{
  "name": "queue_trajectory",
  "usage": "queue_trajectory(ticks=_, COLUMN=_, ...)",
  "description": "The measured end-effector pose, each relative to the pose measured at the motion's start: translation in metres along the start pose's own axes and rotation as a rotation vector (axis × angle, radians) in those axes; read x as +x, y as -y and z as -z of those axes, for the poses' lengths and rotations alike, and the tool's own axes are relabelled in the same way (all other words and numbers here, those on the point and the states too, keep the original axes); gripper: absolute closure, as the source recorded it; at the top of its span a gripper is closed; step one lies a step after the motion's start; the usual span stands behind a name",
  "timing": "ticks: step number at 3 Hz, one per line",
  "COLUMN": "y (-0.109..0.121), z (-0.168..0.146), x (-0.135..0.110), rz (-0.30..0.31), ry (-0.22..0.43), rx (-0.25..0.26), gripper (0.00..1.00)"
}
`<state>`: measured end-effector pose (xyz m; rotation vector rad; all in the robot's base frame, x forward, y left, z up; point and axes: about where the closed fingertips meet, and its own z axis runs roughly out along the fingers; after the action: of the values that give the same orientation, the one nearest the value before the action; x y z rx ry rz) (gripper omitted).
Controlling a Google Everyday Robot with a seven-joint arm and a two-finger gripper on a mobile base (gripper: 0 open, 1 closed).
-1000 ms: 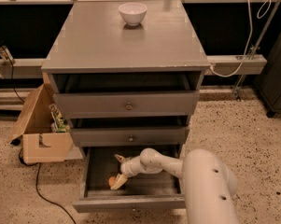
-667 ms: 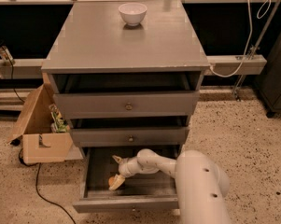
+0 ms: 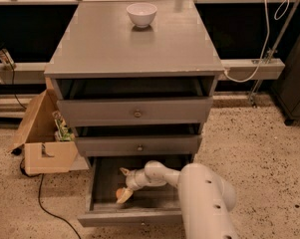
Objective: Pick orange from bottom drawer and place on counter
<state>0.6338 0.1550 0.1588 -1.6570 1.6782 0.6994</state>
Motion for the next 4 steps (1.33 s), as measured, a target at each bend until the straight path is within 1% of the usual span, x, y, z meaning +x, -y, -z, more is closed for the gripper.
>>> queue_trajectory(ticks=1, y=-0.004, z=-0.009, x=0.013, rz=-0.015, ry=-0.014, rx=-0.012, gripper=0.00)
queue_trajectory(ticks=2, y=-0.008, z=-0.017, x=0.021, rz=-0.026, ry=-0.020, rx=-0.024, gripper=0.18)
queue_trajectory(ticks=4, y=-0.013, z=-0.024, x=0.026, rz=-0.036, ry=-0.019, rx=-0.037, gripper=0.65)
